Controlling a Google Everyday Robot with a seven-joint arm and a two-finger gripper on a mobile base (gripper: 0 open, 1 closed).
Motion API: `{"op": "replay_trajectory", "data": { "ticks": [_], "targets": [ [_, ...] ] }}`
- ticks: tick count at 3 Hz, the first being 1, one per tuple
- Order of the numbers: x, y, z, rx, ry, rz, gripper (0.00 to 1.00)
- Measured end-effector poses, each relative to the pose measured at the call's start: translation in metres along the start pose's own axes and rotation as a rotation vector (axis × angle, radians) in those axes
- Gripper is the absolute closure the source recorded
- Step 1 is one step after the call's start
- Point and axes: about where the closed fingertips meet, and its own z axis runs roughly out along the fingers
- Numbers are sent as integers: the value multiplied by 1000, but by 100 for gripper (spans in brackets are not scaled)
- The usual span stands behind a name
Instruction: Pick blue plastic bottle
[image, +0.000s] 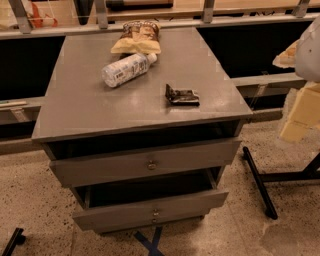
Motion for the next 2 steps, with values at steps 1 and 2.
{"op": "replay_trajectory", "data": {
  "ticks": [1,2],
  "targets": [
    [0,0,0,0,0,0,0],
    [-18,-11,4,-35,-23,-75,0]
  ]
}}
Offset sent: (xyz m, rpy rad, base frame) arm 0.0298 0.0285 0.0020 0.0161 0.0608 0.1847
